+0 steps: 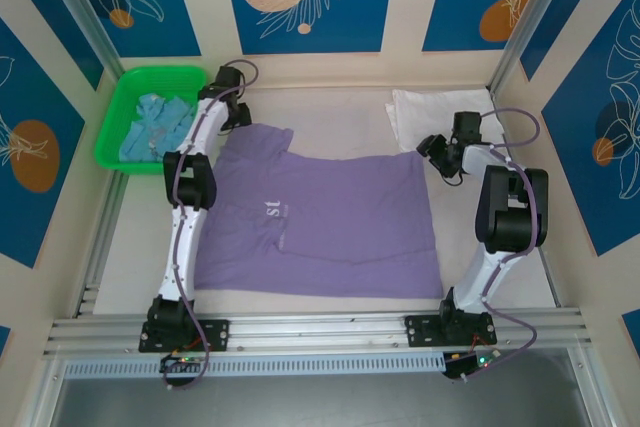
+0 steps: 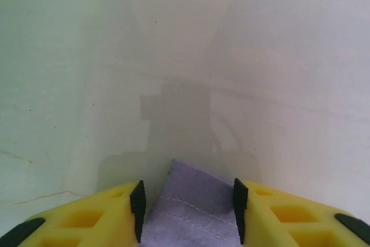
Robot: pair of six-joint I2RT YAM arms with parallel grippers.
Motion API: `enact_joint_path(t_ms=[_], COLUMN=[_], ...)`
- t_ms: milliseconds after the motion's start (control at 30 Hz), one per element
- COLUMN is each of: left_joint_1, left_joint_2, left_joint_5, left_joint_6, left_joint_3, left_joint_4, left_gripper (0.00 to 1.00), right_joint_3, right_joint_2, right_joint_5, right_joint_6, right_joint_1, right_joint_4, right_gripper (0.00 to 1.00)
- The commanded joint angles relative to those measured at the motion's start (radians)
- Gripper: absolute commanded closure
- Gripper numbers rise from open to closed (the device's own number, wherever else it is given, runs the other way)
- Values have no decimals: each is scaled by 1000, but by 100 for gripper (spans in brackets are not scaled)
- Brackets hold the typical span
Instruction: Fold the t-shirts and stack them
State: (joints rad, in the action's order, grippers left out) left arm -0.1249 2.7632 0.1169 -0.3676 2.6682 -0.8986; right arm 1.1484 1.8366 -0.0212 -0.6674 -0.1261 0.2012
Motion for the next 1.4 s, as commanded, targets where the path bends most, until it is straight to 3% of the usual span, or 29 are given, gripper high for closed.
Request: enact_joint_path(t_ms=[0,200,467,733,1133,1367], left_joint_1=[22,22,22,22,21,15], left_joint_2=[50,55,55,52,42,-20], left_joint_5=[-39,-61,-125,-173,-198,-192], left_joint_6=[-24,-20,-14,-18,-14,-15], left_joint_3=[29,29,27,24,12,-100], left_joint_4=[-5,19,59,95,117,195], left_gripper=[57,70,81,92,100,100], right_joint_3=[-17,20,134,265,324,350], right_joint_2=[-6,12,113,192,243,268], right_joint_5=[16,-45,38,16,63,99], right_joint_6=[-27,-43,11,42,54,66], right_joint_1=[-10,-34,-18,24,16,13], right_joint_4=[-13,97,169,230,261,271], right_gripper=[39,41,48,51,62,68])
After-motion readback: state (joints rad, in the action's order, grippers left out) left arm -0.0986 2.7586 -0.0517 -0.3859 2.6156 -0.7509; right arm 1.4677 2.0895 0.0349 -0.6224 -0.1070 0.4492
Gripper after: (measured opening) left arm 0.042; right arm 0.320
